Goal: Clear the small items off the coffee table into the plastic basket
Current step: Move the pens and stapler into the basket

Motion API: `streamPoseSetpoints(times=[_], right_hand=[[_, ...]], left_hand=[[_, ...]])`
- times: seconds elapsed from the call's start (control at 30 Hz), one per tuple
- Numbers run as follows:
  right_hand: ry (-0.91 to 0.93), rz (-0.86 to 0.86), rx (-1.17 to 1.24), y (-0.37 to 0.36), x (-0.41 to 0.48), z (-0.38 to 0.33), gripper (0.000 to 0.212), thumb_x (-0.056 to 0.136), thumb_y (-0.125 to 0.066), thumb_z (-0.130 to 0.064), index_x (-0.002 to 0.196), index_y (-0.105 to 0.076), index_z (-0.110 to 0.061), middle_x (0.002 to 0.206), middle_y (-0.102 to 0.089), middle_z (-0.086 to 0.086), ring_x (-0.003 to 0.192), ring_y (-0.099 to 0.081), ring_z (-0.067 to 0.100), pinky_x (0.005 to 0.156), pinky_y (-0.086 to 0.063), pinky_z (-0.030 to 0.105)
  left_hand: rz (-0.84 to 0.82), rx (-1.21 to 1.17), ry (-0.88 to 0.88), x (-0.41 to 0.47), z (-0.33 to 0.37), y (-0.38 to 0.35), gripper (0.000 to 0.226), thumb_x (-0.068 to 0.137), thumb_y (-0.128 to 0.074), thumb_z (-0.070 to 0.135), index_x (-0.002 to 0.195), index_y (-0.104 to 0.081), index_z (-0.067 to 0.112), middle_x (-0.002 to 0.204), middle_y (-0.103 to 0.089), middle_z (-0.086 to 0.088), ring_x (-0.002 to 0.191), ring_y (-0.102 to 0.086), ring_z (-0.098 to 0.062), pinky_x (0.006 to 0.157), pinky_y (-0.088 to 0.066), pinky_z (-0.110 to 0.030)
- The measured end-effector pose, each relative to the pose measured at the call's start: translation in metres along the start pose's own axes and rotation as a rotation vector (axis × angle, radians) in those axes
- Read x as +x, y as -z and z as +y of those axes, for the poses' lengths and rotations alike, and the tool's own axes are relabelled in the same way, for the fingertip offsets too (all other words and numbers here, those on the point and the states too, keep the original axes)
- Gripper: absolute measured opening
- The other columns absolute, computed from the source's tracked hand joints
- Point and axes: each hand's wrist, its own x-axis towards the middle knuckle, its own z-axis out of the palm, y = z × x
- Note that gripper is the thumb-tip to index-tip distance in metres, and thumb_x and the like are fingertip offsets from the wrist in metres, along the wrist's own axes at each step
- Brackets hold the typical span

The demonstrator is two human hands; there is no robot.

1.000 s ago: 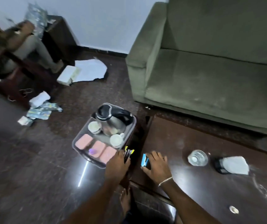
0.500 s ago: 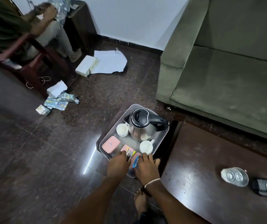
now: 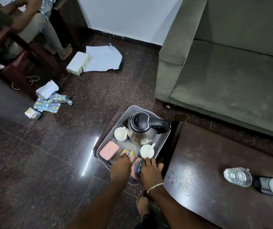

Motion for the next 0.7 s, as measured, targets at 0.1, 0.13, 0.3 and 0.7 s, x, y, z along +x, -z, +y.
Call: streamPoseSetpoints(times=[0.1,0.13,0.3,0.7], right_hand=[[0.027,0.021,-0.005,0.000,0.000,0.003,0.045,0.053,-0.088,-0.042,0.088,-0.075,-0.018,0.081,-0.065,0.000,0.077,-0.058,0.024,0.066,-0.024,0.038],[0.038,0.018,0.002,0.001,0.000,0.003,0.048,0.051,-0.088,-0.045,0.088,-0.075,-0.017,0.080,-0.065,0.001,0.076,-0.059,0.024,0.066,-0.023,0.038],[0.055,0.001,0.048,0.007,-0.008,0.012,0.051,0.060,-0.085,-0.044,0.100,-0.073,-0.015,0.090,-0.066,0.004,0.083,-0.059,0.026,0.064,-0.045,0.045],[-0.023,0.081,0.217,0.023,-0.062,0.116,0.060,0.080,-0.070,-0.050,0.128,-0.059,-0.016,0.118,-0.061,0.005,0.104,-0.057,0.030,0.083,-0.049,0.043]], left_hand=[[0.012,0.038,-0.014,0.001,0.001,-0.001,0.022,0.100,-0.050,0.021,0.117,-0.057,0.010,0.109,-0.075,-0.010,0.096,-0.074,-0.029,0.077,-0.058,-0.039],[0.016,0.043,-0.020,0.001,0.002,0.000,0.022,0.100,-0.051,0.023,0.117,-0.056,0.010,0.109,-0.075,-0.010,0.096,-0.074,-0.030,0.076,-0.058,-0.039],[0.038,0.058,-0.049,-0.005,0.011,0.008,0.023,0.098,-0.054,0.025,0.115,-0.054,0.010,0.108,-0.074,-0.012,0.095,-0.074,-0.034,0.073,-0.057,-0.040],[0.112,0.173,-0.585,-0.044,0.097,0.007,0.030,0.094,-0.056,0.037,0.117,-0.058,0.018,0.110,-0.066,-0.005,0.094,-0.070,-0.029,0.076,-0.055,-0.044]])
